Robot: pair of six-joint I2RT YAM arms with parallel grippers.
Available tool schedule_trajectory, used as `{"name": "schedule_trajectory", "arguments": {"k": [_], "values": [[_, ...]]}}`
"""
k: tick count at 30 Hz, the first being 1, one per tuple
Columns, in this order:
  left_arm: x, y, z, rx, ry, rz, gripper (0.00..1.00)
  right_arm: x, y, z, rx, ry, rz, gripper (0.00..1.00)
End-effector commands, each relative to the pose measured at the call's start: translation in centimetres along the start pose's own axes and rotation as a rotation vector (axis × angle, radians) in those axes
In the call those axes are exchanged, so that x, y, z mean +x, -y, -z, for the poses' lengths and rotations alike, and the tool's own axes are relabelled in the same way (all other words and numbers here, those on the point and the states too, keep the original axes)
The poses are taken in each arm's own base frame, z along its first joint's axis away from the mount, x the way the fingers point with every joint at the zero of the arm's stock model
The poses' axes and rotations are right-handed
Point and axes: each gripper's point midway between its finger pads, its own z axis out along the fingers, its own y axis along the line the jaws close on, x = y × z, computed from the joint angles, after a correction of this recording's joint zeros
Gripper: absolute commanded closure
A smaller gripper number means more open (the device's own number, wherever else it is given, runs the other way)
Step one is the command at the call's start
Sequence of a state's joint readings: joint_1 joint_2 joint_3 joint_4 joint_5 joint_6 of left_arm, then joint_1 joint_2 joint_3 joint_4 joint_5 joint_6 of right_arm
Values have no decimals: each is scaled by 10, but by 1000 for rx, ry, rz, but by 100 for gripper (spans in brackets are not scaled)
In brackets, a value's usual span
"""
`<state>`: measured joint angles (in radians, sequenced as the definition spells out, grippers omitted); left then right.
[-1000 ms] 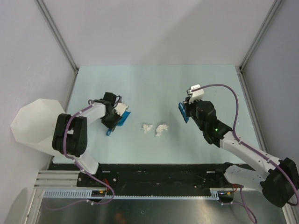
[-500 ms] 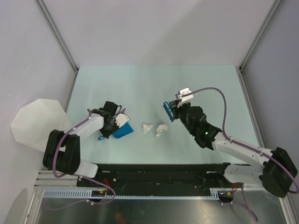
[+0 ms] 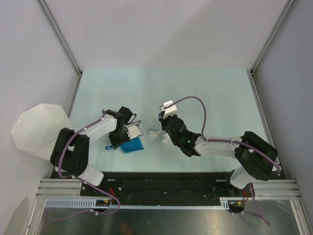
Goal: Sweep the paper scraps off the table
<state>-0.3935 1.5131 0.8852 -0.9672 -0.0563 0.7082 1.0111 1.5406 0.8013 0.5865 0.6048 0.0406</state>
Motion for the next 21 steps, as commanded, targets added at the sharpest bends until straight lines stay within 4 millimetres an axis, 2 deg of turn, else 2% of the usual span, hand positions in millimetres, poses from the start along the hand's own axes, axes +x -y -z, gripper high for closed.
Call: {"name": "schedule_trajectory", "arguments": {"k": [1, 4, 5, 6, 13, 17, 19, 21], "values": [[-20, 1, 5, 34, 32, -35, 100, -18, 4, -5, 96, 32, 29, 100], [-26, 8, 1, 66, 36, -55, 100, 0, -13, -9, 30, -27, -15, 100], [-27, 9, 1, 68, 35, -60, 100, -1, -28, -10, -27, -36, -72, 100], [-28, 10, 0, 69, 34, -66, 100, 7, -35, -11, -52, -64, -81, 100], [-41, 12, -1, 95, 52, -53, 100, 4, -105, -16, -290, -113, -241, 100], [-47, 15, -1, 118, 71, -46, 100, -24, -133, -10, -426, -90, -370, 100], [-49, 15, 1, 117, 85, -43, 100, -45, -136, -4, -460, -57, -417, 100], [-51, 15, 5, 113, 111, -32, 100, -53, -135, 0, -466, -48, -428, 100]]}}
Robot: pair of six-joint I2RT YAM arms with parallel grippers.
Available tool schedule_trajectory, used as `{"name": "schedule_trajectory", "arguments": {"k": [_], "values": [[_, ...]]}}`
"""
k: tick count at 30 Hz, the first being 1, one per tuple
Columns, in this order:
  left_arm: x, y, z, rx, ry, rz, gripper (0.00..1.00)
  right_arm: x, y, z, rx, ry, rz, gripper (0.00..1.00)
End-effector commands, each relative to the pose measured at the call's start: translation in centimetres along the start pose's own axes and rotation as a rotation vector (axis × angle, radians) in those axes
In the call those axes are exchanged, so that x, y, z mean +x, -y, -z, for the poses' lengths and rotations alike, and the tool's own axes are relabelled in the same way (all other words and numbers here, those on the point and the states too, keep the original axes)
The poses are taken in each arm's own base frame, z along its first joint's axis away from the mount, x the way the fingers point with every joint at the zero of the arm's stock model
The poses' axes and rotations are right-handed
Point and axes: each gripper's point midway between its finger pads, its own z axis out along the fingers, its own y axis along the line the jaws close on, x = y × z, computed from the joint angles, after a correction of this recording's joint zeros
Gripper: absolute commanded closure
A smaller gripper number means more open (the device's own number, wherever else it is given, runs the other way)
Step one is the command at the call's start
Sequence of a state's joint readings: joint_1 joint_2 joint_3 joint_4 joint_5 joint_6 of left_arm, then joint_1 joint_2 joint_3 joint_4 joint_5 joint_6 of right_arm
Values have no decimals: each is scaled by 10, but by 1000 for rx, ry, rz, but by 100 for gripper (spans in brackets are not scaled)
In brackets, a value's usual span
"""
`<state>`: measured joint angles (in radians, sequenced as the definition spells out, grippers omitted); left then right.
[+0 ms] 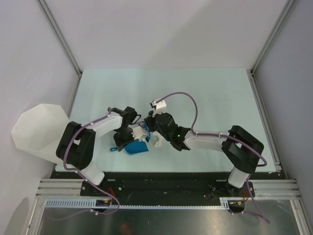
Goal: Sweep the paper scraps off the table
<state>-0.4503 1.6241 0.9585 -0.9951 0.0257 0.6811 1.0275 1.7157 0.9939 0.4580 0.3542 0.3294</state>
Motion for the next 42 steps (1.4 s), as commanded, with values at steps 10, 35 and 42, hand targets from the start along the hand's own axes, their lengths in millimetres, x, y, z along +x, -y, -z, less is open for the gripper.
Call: {"name": "schedule_trajectory", "arguments": {"k": [10, 35, 42], "values": [[-42, -2, 16, 0, 189, 28, 100, -72, -69, 32, -218, 111, -148, 100], [-44, -9, 6, -47, 160, -63, 100, -65, 79, 59, 415, 48, 209, 100], [-42, -12, 6, -79, 120, -96, 100, -18, 65, 52, 351, -59, 155, 100]]}}
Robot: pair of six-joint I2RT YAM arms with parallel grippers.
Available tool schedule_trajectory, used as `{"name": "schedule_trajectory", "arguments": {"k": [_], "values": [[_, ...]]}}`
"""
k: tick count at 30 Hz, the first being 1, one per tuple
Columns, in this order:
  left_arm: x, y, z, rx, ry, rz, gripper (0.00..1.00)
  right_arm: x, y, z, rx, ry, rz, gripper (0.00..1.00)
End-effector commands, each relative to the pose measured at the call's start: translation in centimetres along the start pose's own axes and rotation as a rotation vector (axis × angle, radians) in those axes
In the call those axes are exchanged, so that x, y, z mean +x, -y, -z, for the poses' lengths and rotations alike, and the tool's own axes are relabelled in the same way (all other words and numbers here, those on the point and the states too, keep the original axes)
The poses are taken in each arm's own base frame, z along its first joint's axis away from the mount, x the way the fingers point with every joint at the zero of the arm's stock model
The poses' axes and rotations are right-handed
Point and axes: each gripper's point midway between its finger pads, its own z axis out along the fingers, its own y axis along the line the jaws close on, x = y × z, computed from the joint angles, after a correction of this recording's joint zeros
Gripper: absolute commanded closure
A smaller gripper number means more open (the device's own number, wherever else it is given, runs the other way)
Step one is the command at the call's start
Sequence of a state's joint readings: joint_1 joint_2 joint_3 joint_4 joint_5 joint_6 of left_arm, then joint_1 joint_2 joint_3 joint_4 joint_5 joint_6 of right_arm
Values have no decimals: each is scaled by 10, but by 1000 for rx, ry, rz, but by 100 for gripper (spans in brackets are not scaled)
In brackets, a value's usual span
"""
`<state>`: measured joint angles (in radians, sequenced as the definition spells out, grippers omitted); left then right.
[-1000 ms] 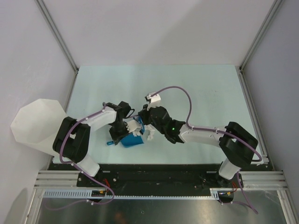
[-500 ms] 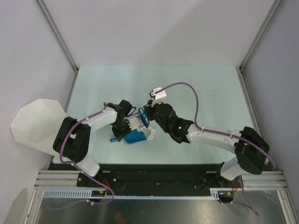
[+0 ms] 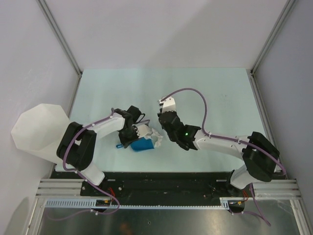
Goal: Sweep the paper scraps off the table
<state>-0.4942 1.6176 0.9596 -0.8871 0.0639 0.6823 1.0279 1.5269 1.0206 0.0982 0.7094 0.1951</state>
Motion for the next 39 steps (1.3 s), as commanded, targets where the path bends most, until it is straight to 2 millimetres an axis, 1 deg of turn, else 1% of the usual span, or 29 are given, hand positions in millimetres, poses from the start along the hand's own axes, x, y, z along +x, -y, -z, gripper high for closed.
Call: {"name": "schedule_trajectory", "arguments": {"k": [1, 2, 3, 4, 5, 6, 8, 9, 11, 13, 15, 18, 19, 22, 24, 26, 28, 29, 32, 33, 36, 37, 39], "values": [[-10, -8, 6, -32, 9, -51, 100, 24, -24, 1, -60, -57, -53, 100], [-12, -8, 7, -33, 13, -52, 100, 29, -37, 1, -119, -78, -69, 100], [-12, -8, 7, -31, 13, -52, 100, 36, -45, -3, -147, -97, -99, 100], [-13, -6, 7, -28, 19, -54, 100, 30, -52, -7, -186, -84, -149, 100], [-14, -6, 7, -28, 21, -54, 100, 30, -69, -5, -281, -99, -180, 100], [-15, -6, 7, -27, 22, -53, 100, 15, -80, -5, -330, -59, -244, 100], [-16, -5, 7, -22, 26, -48, 100, 0, -97, 1, -413, -21, -286, 100], [-16, -4, 7, -19, 28, -42, 100, -16, -104, 3, -439, 30, -312, 100], [-19, -1, 7, -5, 41, -24, 100, -24, -114, 10, -468, 54, -317, 100], [-22, 2, 9, 3, 64, -7, 100, -30, -114, 11, -466, 69, -325, 100], [-30, 3, 16, 12, 110, 8, 100, -28, -114, 11, -469, 56, -327, 100], [-44, 6, 29, 32, 196, 39, 100, -26, -110, 7, -473, 33, -347, 100], [-48, 7, 35, 28, 224, 44, 100, -28, -110, 8, -476, 36, -353, 100], [-47, 10, 37, 32, 234, 44, 100, -46, -107, 13, -480, 93, -362, 100], [-44, 12, 35, 33, 225, 54, 100, -64, -103, 17, -478, 144, -368, 100], [-48, 10, 40, 23, 247, 66, 100, -69, -101, 16, -473, 158, -369, 100], [-54, 9, 47, 16, 271, 101, 100, -68, -97, 12, -458, 158, -361, 100], [-59, 5, 54, -2, 296, 107, 100, -69, -93, 11, -440, 163, -354, 100], [-66, -5, 66, -61, 337, 162, 100, -82, -77, 17, -361, 215, -283, 100], [-67, -7, 68, -71, 342, 186, 100, -93, -69, 21, -341, 248, -252, 100], [-70, -11, 72, -91, 353, 225, 100, -109, -53, 27, -280, 292, -194, 100], [-71, -12, 73, -96, 357, 234, 100, -113, -49, 30, -265, 301, -188, 100], [-76, -13, 80, -101, 388, 252, 100, -116, -51, 36, -269, 313, -171, 100]]}}
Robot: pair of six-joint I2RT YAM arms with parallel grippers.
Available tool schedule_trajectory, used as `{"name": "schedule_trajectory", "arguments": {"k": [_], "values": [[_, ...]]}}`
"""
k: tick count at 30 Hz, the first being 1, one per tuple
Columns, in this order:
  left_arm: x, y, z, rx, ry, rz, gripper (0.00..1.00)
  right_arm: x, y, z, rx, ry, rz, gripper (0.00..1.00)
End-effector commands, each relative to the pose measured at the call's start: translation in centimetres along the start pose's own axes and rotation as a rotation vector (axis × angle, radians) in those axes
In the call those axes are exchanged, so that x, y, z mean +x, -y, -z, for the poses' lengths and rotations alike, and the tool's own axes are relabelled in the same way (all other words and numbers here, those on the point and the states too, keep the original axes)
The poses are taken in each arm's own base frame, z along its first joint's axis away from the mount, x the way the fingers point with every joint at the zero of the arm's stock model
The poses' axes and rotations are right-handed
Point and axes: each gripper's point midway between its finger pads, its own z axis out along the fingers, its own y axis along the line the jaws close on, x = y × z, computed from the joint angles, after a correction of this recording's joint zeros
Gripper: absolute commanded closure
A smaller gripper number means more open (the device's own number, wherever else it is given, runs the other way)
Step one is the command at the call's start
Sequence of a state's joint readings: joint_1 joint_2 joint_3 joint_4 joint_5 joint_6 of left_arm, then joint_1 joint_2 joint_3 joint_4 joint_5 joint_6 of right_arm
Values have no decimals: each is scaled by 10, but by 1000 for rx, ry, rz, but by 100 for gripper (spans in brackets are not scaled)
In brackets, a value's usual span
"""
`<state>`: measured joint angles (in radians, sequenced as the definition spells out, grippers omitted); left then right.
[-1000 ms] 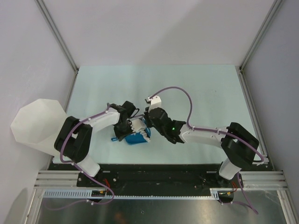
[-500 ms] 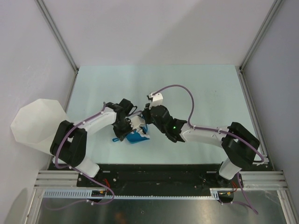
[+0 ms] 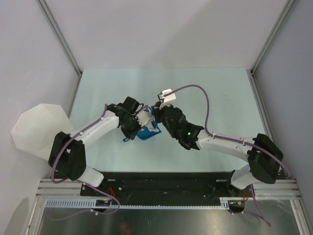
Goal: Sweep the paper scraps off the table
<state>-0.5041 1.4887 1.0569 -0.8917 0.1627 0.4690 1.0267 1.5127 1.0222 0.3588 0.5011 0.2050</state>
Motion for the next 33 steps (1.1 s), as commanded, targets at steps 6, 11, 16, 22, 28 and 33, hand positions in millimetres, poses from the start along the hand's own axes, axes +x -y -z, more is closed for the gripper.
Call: {"name": "schedule_trajectory", "arguments": {"k": [6, 11, 16, 22, 28, 33], "values": [[-51, -16, 35, -84, 219, 79, 100, -83, -13, 27, 5, 196, 59, 100], [-58, -29, 42, -89, 254, 159, 100, -134, 3, 44, 89, 336, 121, 100], [-69, -47, 59, -82, 330, 262, 100, -184, 21, 69, 169, 456, 151, 100], [-74, -66, 89, -120, 420, 329, 100, -215, 22, 93, 130, 532, 145, 100], [-73, -83, 133, -139, 552, 457, 100, -191, 15, 82, 88, 443, 135, 100], [-61, -97, 176, -199, 665, 574, 100, -159, 9, 68, 66, 345, 156, 100]]}}
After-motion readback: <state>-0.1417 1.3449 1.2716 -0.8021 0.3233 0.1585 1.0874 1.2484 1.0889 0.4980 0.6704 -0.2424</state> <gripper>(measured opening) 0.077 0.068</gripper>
